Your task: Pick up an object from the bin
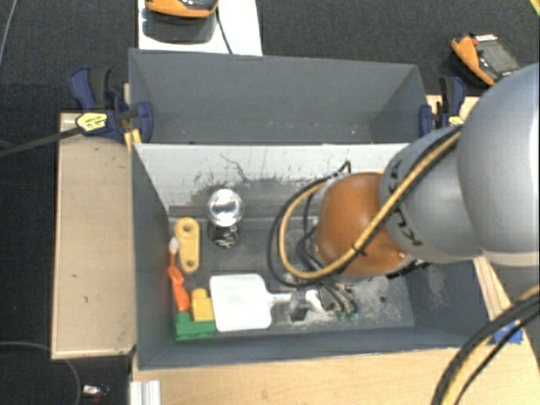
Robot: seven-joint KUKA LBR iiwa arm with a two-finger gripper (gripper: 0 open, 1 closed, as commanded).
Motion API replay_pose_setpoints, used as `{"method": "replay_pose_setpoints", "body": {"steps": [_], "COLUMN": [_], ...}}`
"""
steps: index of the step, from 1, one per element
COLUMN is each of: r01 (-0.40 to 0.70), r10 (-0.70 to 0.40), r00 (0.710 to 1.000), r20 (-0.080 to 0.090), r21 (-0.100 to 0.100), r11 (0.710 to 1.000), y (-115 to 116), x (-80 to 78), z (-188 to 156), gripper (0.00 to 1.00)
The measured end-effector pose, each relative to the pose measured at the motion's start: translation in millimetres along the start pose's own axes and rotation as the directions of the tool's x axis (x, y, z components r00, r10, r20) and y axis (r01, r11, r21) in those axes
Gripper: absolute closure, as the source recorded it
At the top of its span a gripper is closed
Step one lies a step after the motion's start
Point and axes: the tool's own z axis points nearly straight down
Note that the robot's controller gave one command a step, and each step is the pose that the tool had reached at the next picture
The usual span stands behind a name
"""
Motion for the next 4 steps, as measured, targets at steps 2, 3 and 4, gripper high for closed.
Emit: {"method": "replay_pose_setpoints", "body": {"steps": [2, 3, 4], "r01": [0.118, 0.198, 0.199], "r10": [-0.118, -0.198, -0.199], "r00": [0.993, 0.98, 0.98], "r20": [-0.002, -0.002, -0.002], "r21": [-0.001, -0.003, -0.003], "r11": [0.993, 0.98, 0.98], "y": [-31, -24, -24], "x": [-2.2, 1.6, 1.6], "z": [-19, 0, 0], "gripper": [0.0, 1.0, 1.0]}}
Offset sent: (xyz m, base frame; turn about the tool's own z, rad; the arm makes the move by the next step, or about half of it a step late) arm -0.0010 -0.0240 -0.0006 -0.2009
